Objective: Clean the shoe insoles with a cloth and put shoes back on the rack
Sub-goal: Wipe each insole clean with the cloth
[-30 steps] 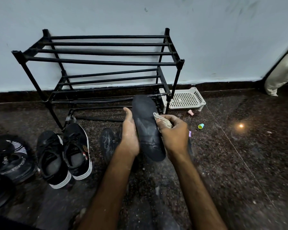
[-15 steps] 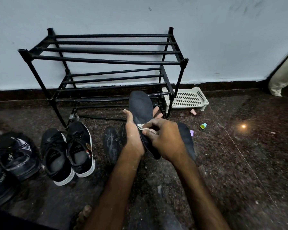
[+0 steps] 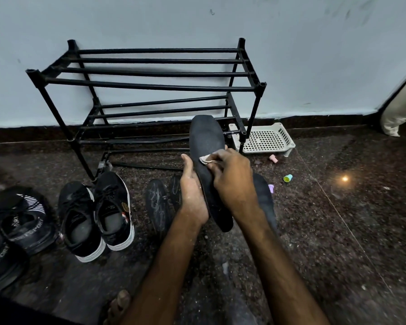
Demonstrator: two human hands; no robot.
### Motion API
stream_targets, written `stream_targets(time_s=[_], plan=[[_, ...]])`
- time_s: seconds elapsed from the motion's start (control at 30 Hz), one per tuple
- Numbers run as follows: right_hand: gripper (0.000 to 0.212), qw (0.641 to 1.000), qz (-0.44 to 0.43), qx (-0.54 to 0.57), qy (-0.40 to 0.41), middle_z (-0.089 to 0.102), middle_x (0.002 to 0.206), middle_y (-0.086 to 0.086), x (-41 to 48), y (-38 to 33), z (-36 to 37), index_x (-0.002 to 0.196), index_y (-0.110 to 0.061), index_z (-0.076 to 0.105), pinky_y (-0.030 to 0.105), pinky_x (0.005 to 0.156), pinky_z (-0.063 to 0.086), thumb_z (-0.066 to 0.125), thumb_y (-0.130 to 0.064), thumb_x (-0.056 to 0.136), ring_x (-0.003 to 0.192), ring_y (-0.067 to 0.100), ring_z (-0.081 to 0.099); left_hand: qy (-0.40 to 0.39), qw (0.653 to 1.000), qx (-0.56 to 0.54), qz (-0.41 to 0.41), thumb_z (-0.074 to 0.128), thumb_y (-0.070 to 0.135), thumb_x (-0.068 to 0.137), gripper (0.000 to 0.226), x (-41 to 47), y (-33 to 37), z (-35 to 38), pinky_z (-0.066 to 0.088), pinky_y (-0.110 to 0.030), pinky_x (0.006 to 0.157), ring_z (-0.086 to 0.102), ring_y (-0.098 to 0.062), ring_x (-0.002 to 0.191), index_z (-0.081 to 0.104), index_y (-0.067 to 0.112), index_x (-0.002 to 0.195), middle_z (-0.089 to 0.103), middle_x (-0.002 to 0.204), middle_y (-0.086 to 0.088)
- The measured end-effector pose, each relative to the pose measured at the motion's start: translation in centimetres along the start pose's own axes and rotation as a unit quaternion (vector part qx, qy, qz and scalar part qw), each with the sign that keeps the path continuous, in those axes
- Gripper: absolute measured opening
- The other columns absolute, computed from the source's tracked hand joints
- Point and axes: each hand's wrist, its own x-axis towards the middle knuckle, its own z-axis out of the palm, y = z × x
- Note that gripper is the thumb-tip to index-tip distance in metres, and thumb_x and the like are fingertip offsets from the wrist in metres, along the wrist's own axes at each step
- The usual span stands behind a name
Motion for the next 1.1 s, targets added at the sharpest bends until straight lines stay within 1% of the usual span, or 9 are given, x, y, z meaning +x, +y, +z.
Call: stream_targets(time_s=[0.1, 0.27, 0.4, 0.63, 0.73, 0.8, 0.87, 0.97, 1.1], plan=[[0.008, 0.998, 0.047, -0.01, -0.041, 0.07, 0.098, -0.001, -1.2, 1.2, -0.6, 0.098, -0.019, 0.071, 0.021, 0.073, 0.044, 0.068, -0.019, 0.09, 0.083, 0.013, 0.063, -0.008, 1.0, 0.003, -0.004, 0.031, 0.072, 0.092, 0.086, 0.2, 0.1, -0.3, 0.052, -0.037, 0.096, 0.069, -0.027, 0.101, 0.076, -0.001, 0.102, 0.071, 0.11, -0.017], [0.013, 0.998, -0.03, 0.048, -0.023, 0.07, 0.099, -0.001, -1.0, -0.8, -0.2, 0.1, -0.014, 0.073, 0.018, 0.081, 0.046, 0.07, -0.014, 0.088, 0.086, 0.009, 0.06, 0.005, 1.0, 0.005, 0.01, 0.036, 0.073, 0.09, 0.084, 0.1, 0.1, 0.0, 0.039, -0.043, 0.112, 0.063, -0.03, 0.113, 0.066, -0.003, 0.111, 0.065, 0.118, -0.019], [0.013, 0.999, 0.044, -0.012, 0.0, 0.068, 0.104, -0.002, -0.6, 0.7, -0.6, 0.104, -0.016, 0.069, 0.014, 0.075, 0.037, 0.067, -0.018, 0.091, 0.081, 0.006, 0.052, 0.001, 0.999, 0.0, 0.036, 0.033, 0.071, 0.092, 0.08, 0.1, 0.3, 0.3, 0.053, -0.036, 0.088, 0.071, -0.025, 0.092, 0.077, 0.004, 0.094, 0.073, 0.101, -0.015], [0.01, 0.997, -0.001, 0.077, -0.012, 0.072, 0.096, -0.002, -1.0, -0.7, 0.1, 0.097, -0.015, 0.074, 0.019, 0.08, 0.051, 0.07, -0.014, 0.087, 0.087, 0.009, 0.065, 0.027, 0.999, 0.005, 0.033, 0.03, 0.072, 0.091, 0.083, 0.0, -0.3, 0.7, 0.045, -0.041, 0.106, 0.064, -0.029, 0.114, 0.068, 0.0, 0.106, 0.063, 0.123, -0.025], [0.009, 0.999, 0.044, -0.004, 0.011, 0.069, 0.1, 0.001, -0.4, 0.3, 0.0, 0.099, -0.015, 0.07, 0.018, 0.074, 0.041, 0.067, -0.017, 0.09, 0.088, 0.015, 0.064, 0.01, 0.999, -0.002, 0.033, 0.032, 0.068, 0.094, 0.079, 0.0, -0.5, 0.6, 0.058, -0.029, 0.077, 0.072, -0.019, 0.082, 0.079, 0.006, 0.085, 0.073, 0.093, -0.012], [0.006, 0.997, 0.068, -0.015, -0.028, 0.07, 0.097, -0.001, -1.2, 0.7, -0.5, 0.095, -0.019, 0.069, 0.019, 0.073, 0.043, 0.068, -0.018, 0.089, 0.085, 0.014, 0.065, 0.01, 1.0, 0.002, 0.019, 0.033, 0.072, 0.09, 0.084, 0.3, -0.4, 0.5, 0.058, -0.026, 0.071, 0.073, -0.019, 0.081, 0.075, 0.0, 0.099, 0.071, 0.108, -0.016], [0.006, 0.996, 0.055, 0.025, -0.064, 0.072, 0.092, -0.004, -1.8, 0.2, -0.7, 0.093, -0.02, 0.07, 0.018, 0.075, 0.048, 0.071, -0.018, 0.087, 0.081, 0.009, 0.064, 0.029, 0.999, 0.004, 0.027, 0.031, 0.075, 0.089, 0.089, 0.2, -0.4, 0.7, 0.057, -0.03, 0.082, 0.072, -0.022, 0.091, 0.066, -0.004, 0.113, 0.066, 0.12, -0.019], [0.008, 0.998, 0.022, 0.043, -0.035, 0.071, 0.094, -0.005, -0.8, -0.6, -0.4, 0.095, -0.017, 0.071, 0.005, 0.068, 0.042, 0.07, -0.016, 0.088, 0.081, 0.006, 0.061, 0.023, 0.999, 0.005, 0.043, 0.032, 0.071, 0.093, 0.081, 0.3, -0.6, 0.5, 0.046, -0.04, 0.105, 0.069, -0.025, 0.1, 0.072, 0.0, 0.101, 0.068, 0.109, -0.018], [0.01, 0.998, 0.056, -0.019, 0.022, 0.068, 0.101, 0.0, -0.3, 0.6, -0.2, 0.101, -0.015, 0.068, 0.016, 0.071, 0.042, 0.066, -0.015, 0.091, 0.086, 0.014, 0.061, -0.006, 0.999, -0.003, 0.042, 0.036, 0.065, 0.094, 0.071, 0.1, -0.5, 0.4, 0.057, -0.033, 0.083, 0.071, -0.022, 0.089, 0.074, 0.007, 0.105, 0.072, 0.101, -0.012]])
